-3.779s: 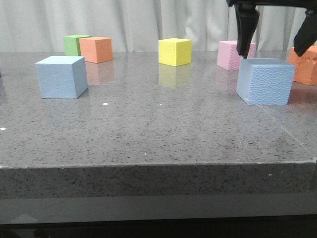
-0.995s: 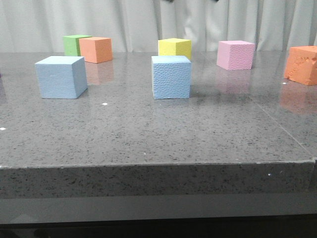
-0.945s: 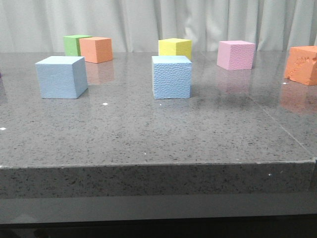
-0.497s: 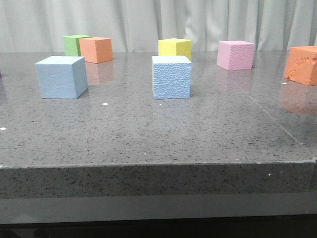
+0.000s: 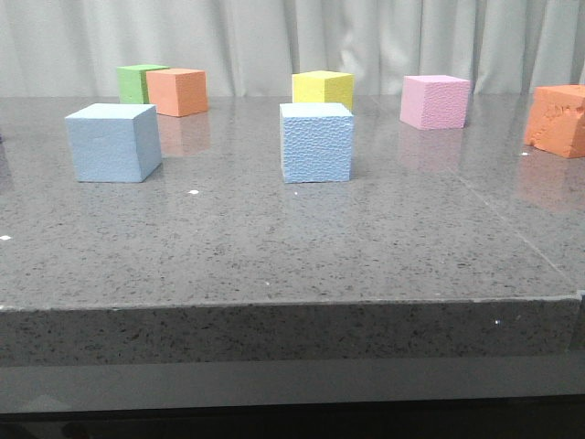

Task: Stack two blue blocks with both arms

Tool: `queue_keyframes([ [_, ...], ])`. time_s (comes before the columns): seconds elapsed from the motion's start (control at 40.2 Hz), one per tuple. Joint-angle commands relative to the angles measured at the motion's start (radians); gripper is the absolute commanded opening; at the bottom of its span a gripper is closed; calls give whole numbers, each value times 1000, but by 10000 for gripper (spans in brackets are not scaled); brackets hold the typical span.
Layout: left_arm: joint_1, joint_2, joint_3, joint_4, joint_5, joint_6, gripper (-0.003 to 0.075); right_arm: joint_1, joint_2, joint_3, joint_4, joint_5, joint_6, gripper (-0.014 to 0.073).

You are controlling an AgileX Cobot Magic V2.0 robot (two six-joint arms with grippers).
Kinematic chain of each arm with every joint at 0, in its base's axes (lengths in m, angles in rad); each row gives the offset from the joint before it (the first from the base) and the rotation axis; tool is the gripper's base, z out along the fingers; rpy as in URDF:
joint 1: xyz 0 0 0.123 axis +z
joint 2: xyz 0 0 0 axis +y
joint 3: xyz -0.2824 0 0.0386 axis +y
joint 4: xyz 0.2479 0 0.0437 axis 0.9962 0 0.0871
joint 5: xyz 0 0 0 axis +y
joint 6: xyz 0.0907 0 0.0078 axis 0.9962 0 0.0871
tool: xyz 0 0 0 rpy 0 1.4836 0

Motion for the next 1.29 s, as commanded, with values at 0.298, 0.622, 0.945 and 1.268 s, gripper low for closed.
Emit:
queue_keyframes([
  [0.298,1,14,-34,-31,-86,-2,589,-7,-45,-16,4,-47,-13,636],
  [0.622,-9,46,-89,-46,-56,46,619,-7,-45,-16,4,-47,-13,636],
  [0.945,-184,224,-174,-306,-58,332,619,-7,-45,-16,4,-47,-13,636],
  [1.268,-241,554,-334,-306,-27,332,620,-7,-45,-16,4,-47,-13,636],
])
